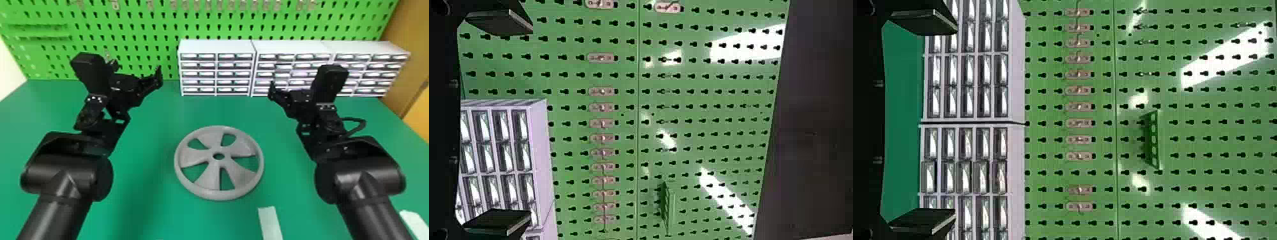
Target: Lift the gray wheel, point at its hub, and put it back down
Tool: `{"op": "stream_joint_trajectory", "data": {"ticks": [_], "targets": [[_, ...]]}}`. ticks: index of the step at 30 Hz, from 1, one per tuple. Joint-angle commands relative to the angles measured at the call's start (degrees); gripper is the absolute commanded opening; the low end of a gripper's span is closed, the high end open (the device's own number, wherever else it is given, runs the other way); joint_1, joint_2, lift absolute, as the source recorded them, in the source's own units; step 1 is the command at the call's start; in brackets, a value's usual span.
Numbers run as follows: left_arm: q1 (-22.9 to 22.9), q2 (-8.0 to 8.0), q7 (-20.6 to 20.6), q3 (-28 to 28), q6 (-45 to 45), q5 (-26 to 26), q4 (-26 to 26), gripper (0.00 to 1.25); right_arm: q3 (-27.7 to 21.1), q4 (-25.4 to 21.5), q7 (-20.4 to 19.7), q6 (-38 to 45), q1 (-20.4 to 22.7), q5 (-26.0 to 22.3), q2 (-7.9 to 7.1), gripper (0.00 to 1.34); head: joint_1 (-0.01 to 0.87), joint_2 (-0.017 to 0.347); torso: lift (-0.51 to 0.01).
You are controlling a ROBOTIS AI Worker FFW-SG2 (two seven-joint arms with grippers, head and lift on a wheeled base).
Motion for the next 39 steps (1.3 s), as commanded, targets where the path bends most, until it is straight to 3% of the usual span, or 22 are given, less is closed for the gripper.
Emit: {"op": "stream_joint_trajectory", "data": {"ticks": [1, 39], "targets": [[0.13, -0.14, 0.0, 0.4, 0.0, 0.0, 0.0, 1.25, -0.05, 0.0, -0.02, 0.0, 0.13, 0.0, 0.0, 1.31, 0.692, 0.048, -0.088], [0.22, -0.14, 0.0, 0.23, 0.35, -0.18, -0.17, 1.25, -0.05, 0.0, -0.02, 0.0, 0.13, -0.18, 0.0, 1.31, 0.692, 0.048, -0.088]]}}
